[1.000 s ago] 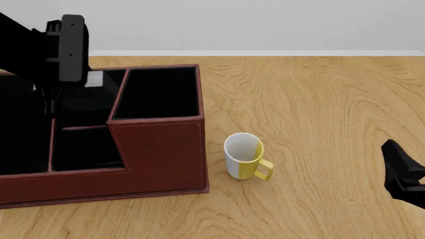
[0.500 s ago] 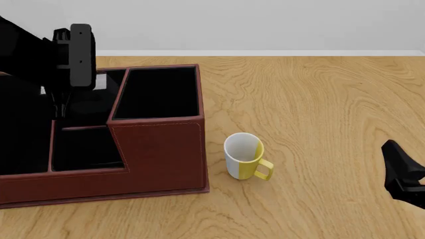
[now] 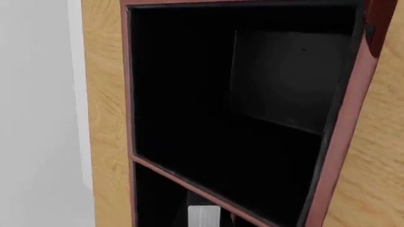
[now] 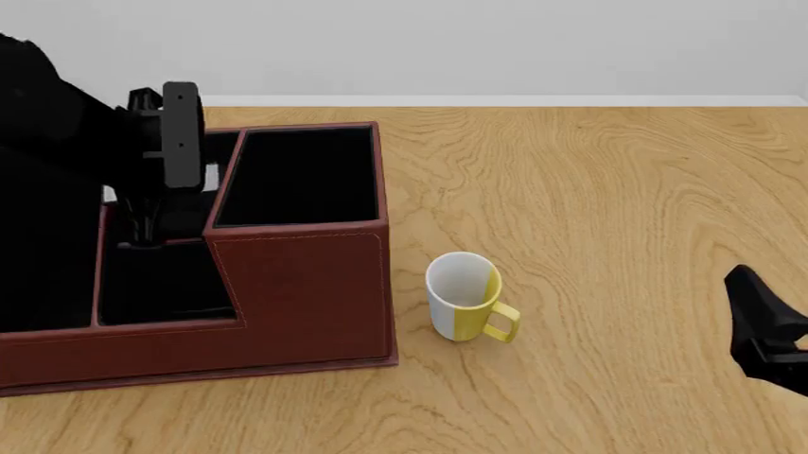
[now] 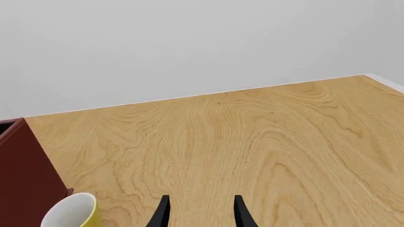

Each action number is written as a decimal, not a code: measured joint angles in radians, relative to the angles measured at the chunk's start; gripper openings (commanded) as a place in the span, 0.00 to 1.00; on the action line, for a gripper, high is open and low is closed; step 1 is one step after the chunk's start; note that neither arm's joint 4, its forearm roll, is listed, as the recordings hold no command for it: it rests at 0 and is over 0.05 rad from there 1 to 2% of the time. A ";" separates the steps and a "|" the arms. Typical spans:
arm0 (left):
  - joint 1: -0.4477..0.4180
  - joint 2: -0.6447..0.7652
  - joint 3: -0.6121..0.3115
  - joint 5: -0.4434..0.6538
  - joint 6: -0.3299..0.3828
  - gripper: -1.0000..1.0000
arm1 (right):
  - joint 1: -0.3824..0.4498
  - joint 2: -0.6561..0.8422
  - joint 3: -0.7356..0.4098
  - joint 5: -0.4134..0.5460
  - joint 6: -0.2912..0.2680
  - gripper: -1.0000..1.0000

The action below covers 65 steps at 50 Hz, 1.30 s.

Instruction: Pick up the book and place it in the front compartment of the caddy.

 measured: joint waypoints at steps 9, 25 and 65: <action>0.012 0.021 0.026 -0.025 0.029 1.00 | 0.000 -0.002 0.000 0.002 -0.002 1.00; 0.033 0.016 0.035 -0.053 0.068 1.00 | -0.001 -0.013 0.000 0.012 -0.002 1.00; -0.019 -0.223 0.167 -0.052 0.027 1.00 | 0.003 -0.065 0.000 0.060 -0.021 1.00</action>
